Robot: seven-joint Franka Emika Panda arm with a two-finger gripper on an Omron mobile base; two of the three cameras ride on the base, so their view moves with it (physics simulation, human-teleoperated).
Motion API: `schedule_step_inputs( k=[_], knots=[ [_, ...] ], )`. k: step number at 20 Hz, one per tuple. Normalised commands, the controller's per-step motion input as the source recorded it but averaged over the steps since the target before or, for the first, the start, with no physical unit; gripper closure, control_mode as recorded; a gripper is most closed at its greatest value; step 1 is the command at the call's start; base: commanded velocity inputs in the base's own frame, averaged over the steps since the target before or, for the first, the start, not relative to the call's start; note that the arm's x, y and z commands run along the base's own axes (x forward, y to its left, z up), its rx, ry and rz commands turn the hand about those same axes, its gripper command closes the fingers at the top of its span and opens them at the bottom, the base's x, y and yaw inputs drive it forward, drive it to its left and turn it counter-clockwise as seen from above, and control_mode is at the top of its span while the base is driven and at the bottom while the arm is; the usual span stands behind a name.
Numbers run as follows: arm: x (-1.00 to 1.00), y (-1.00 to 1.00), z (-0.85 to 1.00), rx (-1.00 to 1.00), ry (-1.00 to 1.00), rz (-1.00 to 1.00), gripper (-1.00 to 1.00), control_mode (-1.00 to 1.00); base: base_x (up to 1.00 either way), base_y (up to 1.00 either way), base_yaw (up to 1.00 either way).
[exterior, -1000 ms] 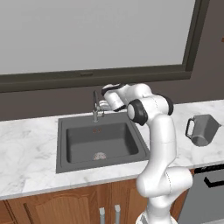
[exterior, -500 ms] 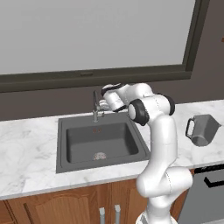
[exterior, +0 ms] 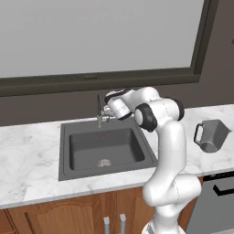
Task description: Turn on the sink faucet and place the jug under the water for a few seconds to fill it up.
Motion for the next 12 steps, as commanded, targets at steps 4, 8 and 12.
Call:
schedule_step_inputs(
  k=[4,8,12],
  knots=[
    [-0.44,-0.74,-0.20,0.00,0.09,-0.16,1.00,-1.00,0.00,0.00,0.00],
    [-0.44,-0.75,-0.19,0.00,0.09,-0.16,1.00,-1.00,0.00,0.00,0.00],
    [-0.34,-0.67,-0.03,0.00,0.03,-0.15,1.00,-1.00,0.00,0.00,0.00]
  ],
)
